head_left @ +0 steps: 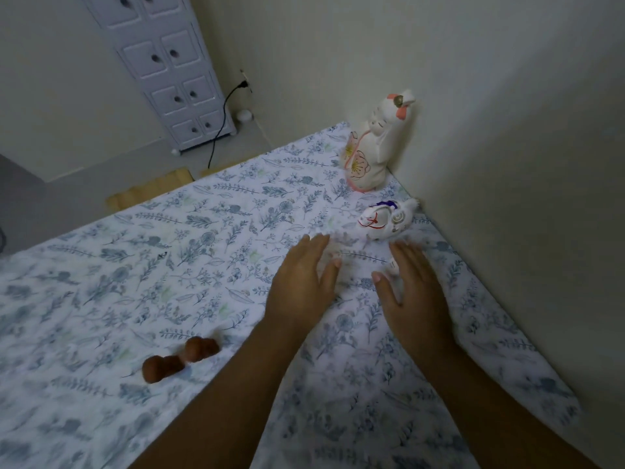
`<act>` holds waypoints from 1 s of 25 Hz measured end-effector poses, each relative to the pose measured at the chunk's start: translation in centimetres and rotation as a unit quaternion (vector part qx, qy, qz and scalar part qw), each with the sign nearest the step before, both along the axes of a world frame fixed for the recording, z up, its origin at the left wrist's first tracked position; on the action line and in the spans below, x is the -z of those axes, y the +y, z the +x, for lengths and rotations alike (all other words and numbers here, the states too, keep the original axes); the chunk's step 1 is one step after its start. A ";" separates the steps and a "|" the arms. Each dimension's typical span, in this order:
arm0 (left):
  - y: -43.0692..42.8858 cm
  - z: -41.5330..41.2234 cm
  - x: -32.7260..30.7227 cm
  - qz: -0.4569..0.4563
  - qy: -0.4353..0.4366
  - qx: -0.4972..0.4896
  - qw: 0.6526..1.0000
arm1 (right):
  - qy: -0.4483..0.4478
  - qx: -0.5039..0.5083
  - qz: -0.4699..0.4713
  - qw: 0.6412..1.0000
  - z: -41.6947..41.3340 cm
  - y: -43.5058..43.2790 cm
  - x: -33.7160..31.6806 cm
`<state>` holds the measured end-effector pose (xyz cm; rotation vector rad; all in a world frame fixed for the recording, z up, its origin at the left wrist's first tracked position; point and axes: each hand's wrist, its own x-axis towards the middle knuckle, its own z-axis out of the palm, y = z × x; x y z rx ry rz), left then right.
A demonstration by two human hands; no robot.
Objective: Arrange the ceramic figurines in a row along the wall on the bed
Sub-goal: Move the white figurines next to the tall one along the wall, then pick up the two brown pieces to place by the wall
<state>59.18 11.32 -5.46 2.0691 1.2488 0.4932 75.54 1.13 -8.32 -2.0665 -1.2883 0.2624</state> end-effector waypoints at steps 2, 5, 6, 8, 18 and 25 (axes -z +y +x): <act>-1.7 -4.1 -0.8 0.022 0.019 -0.008 1.000 | -0.016 -0.043 0.004 0.999 -3.2 -0.3 -0.8; -3.8 -10.7 -1.7 0.034 0.037 -0.049 0.998 | -0.029 -0.104 -0.014 0.994 -9.3 -0.3 -1.6; -4.5 -12.9 -1.8 0.035 0.039 -0.066 0.996 | -0.028 -0.124 -0.021 0.992 -11.4 -0.3 -1.6; -5.6 -17.1 -1.9 0.037 0.033 -0.099 0.994 | -0.007 -0.167 -0.035 0.985 -15.3 -0.1 -1.4; -3.6 -26.5 2.2 -0.058 0.019 -0.124 0.990 | 0.162 -0.175 -0.128 0.963 -27.2 4.9 1.2; -4.9 -21.3 1.5 -0.084 -0.044 -0.067 0.993 | 0.213 -0.055 -0.054 0.974 -20.9 0.1 0.3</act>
